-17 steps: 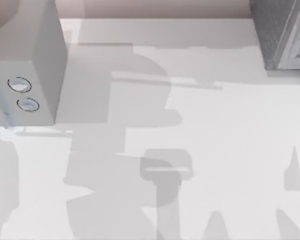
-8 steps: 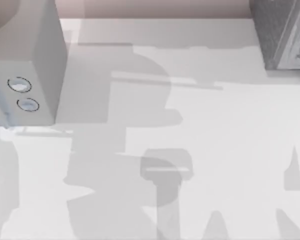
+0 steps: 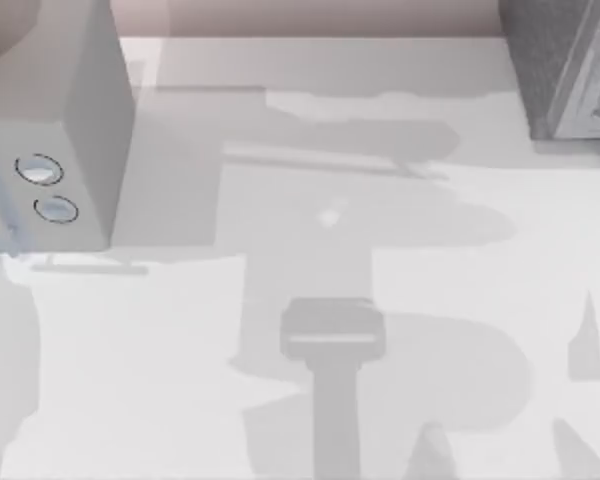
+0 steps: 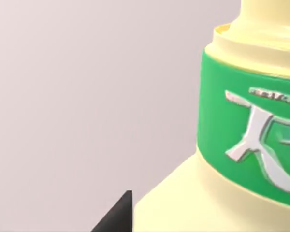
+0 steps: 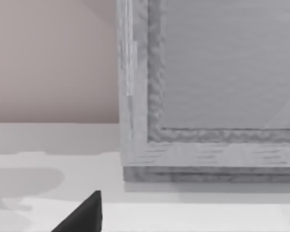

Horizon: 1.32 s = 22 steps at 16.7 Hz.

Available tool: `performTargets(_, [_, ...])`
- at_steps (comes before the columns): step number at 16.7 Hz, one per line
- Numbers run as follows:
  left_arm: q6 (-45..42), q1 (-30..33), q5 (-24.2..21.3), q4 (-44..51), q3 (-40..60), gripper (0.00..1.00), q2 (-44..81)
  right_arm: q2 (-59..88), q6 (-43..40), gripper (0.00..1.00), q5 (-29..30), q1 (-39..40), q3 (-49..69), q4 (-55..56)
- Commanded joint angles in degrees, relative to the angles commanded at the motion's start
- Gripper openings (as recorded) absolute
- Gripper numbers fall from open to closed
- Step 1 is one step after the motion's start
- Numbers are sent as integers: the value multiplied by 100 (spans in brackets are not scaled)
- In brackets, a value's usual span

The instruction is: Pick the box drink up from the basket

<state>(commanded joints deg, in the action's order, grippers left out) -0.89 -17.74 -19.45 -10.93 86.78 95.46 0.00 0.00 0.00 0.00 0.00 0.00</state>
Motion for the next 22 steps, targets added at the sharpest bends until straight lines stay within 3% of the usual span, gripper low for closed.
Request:
performTargets(7, [-2, 17, -10, 1592, 1536, 0, 99, 0, 0, 100, 0, 0, 0, 0])
performTargets(14, [-10, 7, -4, 1715, 1656, 0, 79, 0, 0, 100, 0, 0, 0, 0])
performTargets(18, [18, 97, 104, 1752, 1082, 0, -326, 0, 0, 100, 0, 0, 0, 0])
performTargets(22, [18, 321, 353, 1676, -256, 0, -1566, 0, 0, 100, 0, 0, 0, 0])
